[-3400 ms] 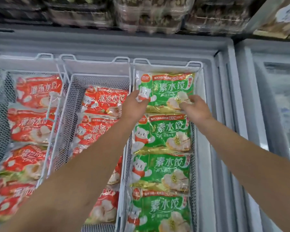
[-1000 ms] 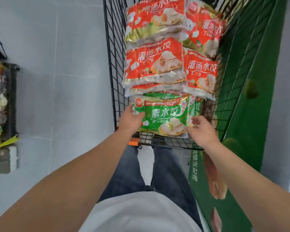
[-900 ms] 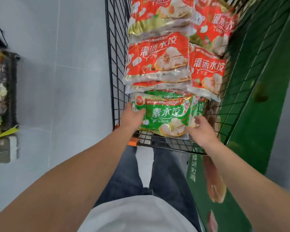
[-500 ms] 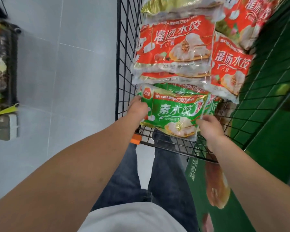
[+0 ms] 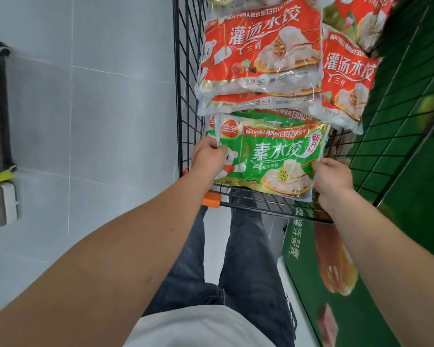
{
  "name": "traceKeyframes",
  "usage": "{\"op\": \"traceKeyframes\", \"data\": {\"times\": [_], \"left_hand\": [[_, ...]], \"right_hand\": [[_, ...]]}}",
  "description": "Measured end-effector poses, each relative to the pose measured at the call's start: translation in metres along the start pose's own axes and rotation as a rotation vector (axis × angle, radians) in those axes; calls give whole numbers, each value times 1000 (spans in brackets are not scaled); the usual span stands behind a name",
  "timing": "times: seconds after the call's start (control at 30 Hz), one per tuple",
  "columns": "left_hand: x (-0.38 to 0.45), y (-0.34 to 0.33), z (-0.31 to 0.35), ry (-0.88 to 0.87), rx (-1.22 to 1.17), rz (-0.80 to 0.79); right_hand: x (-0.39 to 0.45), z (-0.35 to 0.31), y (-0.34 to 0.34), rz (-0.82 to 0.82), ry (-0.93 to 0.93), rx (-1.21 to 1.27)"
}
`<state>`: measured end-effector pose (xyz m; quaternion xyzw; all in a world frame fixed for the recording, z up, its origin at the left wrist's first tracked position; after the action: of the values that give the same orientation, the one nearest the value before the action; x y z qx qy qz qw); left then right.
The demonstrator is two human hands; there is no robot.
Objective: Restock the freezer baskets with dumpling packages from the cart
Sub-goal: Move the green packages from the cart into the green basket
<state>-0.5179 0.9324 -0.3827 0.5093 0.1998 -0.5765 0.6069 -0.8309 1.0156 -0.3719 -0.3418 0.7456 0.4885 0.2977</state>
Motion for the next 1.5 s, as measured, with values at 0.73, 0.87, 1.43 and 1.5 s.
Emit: {"op": "traceKeyframes", "data": {"times": [0.73,0.87,1.43,1.5], "left_hand": [[-167,18,109,-199,-280,-700],[-224,-13,118,-203,-256,-832],[-413,-248,70,-706,412,-700],[-434,-280,64,-747,452,-690]], "right_hand": [[-209,43,124,97,-12,902],[-227,89,162,150,-31,1063],[-253,318,334,383,-83,1367],[-248,335,357,416,-80,1377]]}}
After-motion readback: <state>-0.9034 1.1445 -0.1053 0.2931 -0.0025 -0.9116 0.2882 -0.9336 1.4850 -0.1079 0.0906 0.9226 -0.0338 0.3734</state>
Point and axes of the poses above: each hand's wrist, its own x-axis towards the middle knuckle, its own y-axis out of the back of the hand, z = x × y, the point moved 10 cm from there along x, towards the middle knuckle
